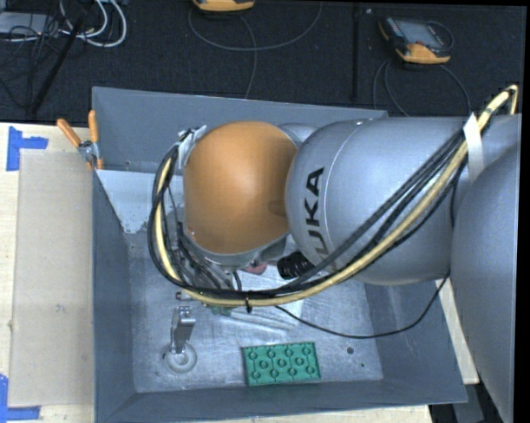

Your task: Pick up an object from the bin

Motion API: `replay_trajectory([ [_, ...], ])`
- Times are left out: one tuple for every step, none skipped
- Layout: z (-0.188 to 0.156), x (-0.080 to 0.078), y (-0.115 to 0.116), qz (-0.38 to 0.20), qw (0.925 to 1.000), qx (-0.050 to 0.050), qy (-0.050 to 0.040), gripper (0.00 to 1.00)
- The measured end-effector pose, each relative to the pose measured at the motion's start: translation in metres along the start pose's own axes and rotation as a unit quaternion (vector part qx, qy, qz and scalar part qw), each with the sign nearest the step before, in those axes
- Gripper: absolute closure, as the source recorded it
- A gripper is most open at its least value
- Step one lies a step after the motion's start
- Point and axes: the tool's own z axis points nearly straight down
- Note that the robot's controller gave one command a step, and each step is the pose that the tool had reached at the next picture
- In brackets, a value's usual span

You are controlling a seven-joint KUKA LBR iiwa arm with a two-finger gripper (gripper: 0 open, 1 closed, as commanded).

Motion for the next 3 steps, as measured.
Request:
replay_trajectory([
  [0.057,-0.010,-0.103,-0.066,0.9978,0.002,-0.0014,0.00],
  [0.143,0.031,-0.146,-0.053,0.9983,-0.004,-0.0209,0.00],
  [0.144,0.012,-0.212,-0.215,0.9765,-0.001,-0.0095,0.00],
])
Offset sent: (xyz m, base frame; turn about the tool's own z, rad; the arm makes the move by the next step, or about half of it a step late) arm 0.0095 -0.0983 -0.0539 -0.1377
